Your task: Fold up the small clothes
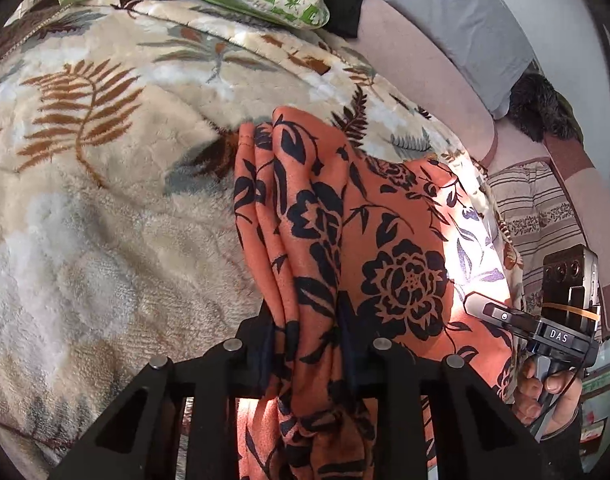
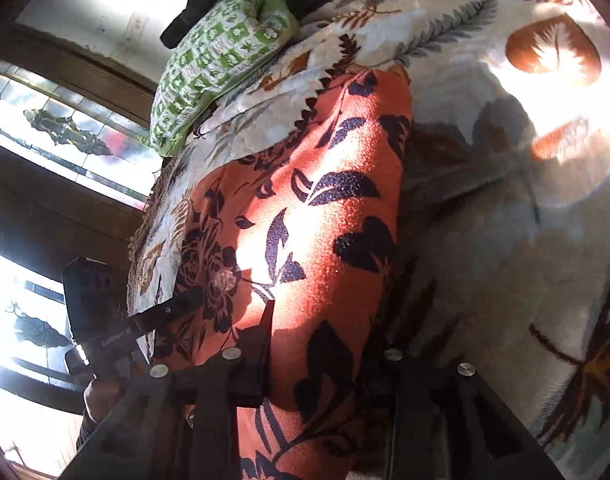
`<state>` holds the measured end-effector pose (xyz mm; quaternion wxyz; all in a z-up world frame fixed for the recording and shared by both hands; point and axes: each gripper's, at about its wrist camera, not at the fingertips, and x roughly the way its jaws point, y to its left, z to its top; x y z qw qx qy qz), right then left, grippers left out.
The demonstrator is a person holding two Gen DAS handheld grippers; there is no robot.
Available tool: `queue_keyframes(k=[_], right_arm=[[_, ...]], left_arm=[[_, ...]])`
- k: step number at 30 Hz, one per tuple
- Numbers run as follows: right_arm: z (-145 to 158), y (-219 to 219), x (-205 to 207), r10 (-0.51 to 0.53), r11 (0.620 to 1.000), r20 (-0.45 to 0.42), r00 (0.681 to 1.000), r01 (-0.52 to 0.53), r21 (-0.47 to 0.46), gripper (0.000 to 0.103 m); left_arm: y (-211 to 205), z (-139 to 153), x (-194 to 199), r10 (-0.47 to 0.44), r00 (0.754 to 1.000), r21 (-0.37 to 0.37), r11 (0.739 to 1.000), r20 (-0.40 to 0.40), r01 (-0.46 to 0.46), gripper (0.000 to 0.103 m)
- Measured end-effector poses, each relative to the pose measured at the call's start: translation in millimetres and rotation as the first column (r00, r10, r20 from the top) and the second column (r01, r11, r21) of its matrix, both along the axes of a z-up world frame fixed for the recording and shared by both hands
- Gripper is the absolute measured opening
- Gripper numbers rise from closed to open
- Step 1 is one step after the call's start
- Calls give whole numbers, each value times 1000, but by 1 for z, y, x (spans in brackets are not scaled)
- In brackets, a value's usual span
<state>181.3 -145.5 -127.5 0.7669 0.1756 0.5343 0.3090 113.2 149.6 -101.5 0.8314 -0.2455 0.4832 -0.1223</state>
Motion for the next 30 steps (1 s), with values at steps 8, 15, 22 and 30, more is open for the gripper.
queue_keyframes(k=[8,15,22,30], right_arm=[[74,-60,25,-54,998,178,983,59,-26,32],[-7,-162,54,-350,926,-2,937,346,-151,57],[42,-164,1,-339,941,160,927,332,66,68],[-7,-108,3,-255,962,13,967,253,99,83]], left_arm=[[-76,51,43,-86,986,2,996,141,87,29],[-138,-11,80,-161,986,84,983,-38,163,54],[-119,45,34,-107,987,160,983,123,86,72],[-125,-1,29,-51,998,257,965,-31,57,82]])
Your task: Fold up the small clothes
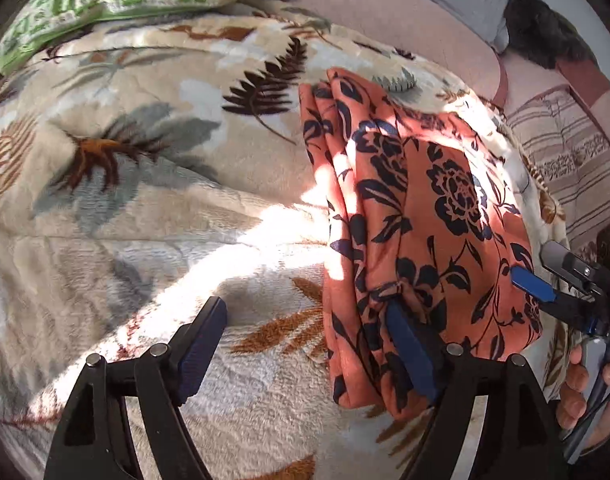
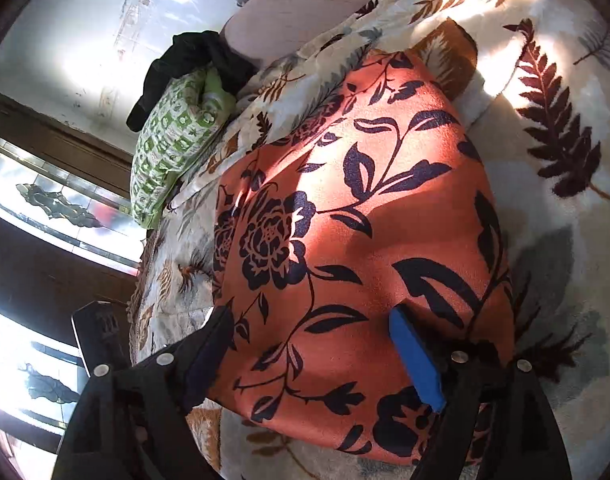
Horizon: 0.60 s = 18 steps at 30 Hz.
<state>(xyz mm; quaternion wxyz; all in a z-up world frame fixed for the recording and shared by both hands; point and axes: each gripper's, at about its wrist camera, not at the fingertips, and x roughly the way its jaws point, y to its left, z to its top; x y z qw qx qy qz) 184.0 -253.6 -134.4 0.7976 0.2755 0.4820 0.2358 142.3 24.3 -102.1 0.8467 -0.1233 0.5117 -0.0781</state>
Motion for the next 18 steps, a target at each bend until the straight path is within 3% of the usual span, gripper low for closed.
queue_keyframes(k=[3,6,8,11,14,18], right_arm=[[36,-6,-29,-3,999,116,993,-3,46,83],[58,-17,-76,-61,996,245,968,75,-48,84],[57,-20,-108,-90,981,292,952,135,-138,89],[37,-22,-141,-75,964,265,961,137,-227,90],[27,-11,-154,-22,936,252,968,108,-334,90],[25,-12,-156,-41,904,238,970,138,-405,93]], left_arm=[[4,37,-27,13,994,57,998,113,-19,82],[1,65,-55,27,983,97,994,184,-46,85],[-5,76,-74,40,970,147,986,240,-77,91],[-18,87,-94,35,958,223,969,284,-102,93],[-37,87,-101,13,962,316,943,271,-102,93],[-50,93,-114,12,958,332,937,286,-111,93]])
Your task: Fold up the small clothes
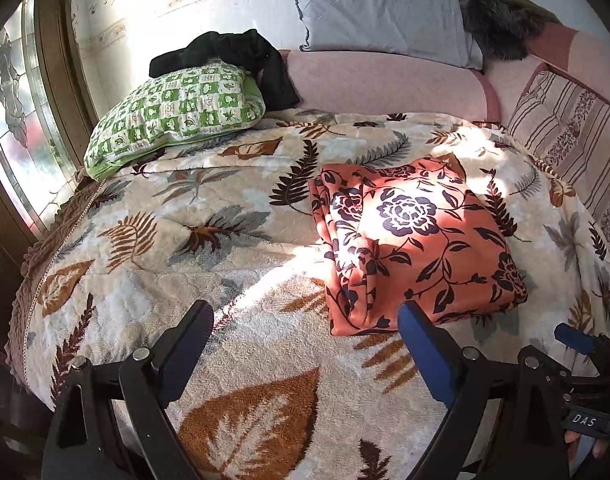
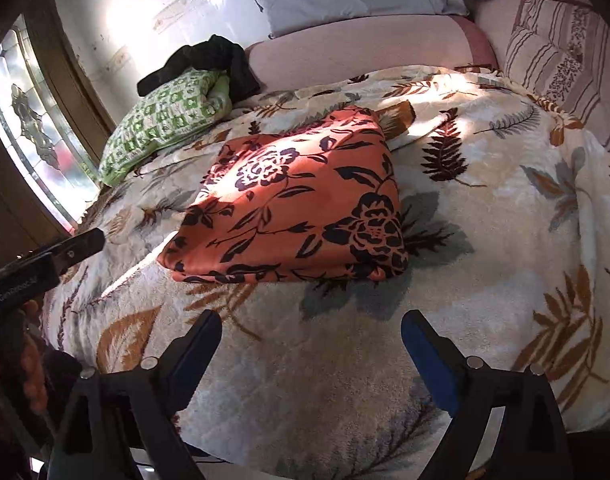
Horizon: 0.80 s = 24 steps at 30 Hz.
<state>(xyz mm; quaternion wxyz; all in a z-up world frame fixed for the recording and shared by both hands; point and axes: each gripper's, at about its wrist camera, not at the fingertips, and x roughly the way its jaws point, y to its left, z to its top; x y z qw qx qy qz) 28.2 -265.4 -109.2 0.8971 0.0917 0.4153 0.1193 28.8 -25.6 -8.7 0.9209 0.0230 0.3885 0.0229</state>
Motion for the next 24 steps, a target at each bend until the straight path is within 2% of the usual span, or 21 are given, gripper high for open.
queue_keyframes(k=[2,3,4,10,20,24], right_arm=[[-3,-6,-5,-26,1000,-12,1000,26,-6,95],[-2,-7,-4,-34,999,-18,999,34,-14,102],[0,-5,-5,-38,999,-14,999,38,-29,103],[22,7,-7,-50,987,55,997,58,-147,103],[47,21,3,-64,981,72,995,76,-177,103],[51,25,4,-62,978,70,996,75,-194,103]], left_arm=[[-3,4,-2,1,1000,-8,1000,3,-1,93],[-4,5,-4,4,1000,-9,1000,5,-4,93],[-6,6,-5,8,1000,-8,1000,6,-8,93],[-8,9,-4,34,999,-17,999,-7,-34,93],[1,9,-2,52,999,-39,998,-2,-52,93],[7,7,-1,53,999,-71,996,-11,-54,93]])
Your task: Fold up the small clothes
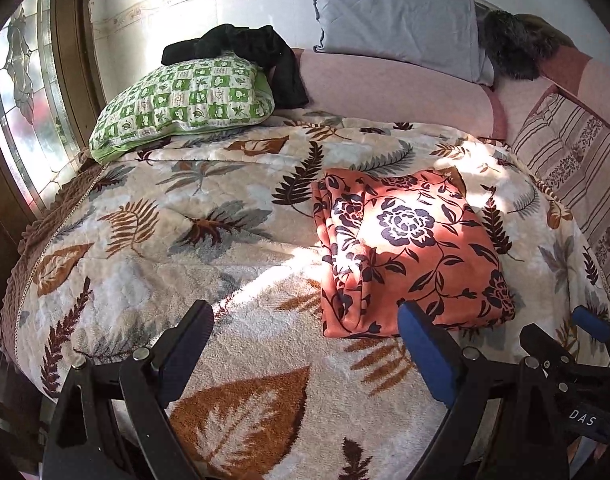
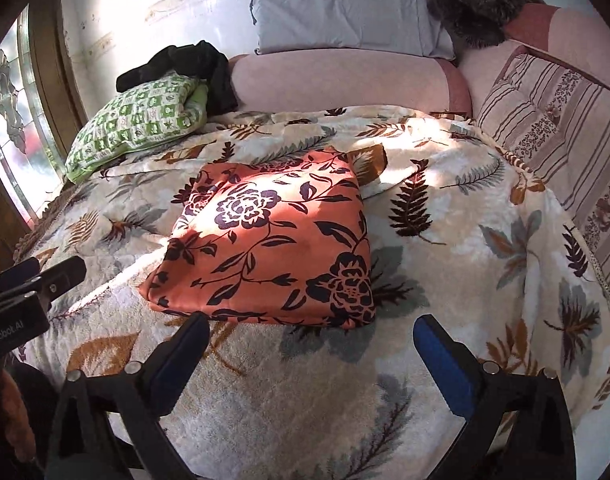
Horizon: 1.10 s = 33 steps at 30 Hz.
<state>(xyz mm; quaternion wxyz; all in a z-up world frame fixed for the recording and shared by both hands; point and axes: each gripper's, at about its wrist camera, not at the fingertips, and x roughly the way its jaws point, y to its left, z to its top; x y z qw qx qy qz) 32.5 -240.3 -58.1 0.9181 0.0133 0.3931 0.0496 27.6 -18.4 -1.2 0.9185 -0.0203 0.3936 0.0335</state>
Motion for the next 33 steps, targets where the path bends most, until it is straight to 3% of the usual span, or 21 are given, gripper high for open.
queue_keyframes(k=[8,23,27,33], right_arm=[[11,2,-1,5,1000,14,1000,-5,-26,103],[14,2,4,21,999,10,1000,-20,-33,103],[15,-1,7,16,999,12,1000,-16,-34,103],[15,-3,13,15,999,8,1000,-15,-52,103]], left_arm=[[5,3,8,-10,1000,-47,999,-16,9,93],[-18,11,12,-74,997,-18,997,25,74,94],[-26,11,17,-100,995,-22,995,19,100,102],[-36,8,25,-133,991,-31,991,9,133,103]])
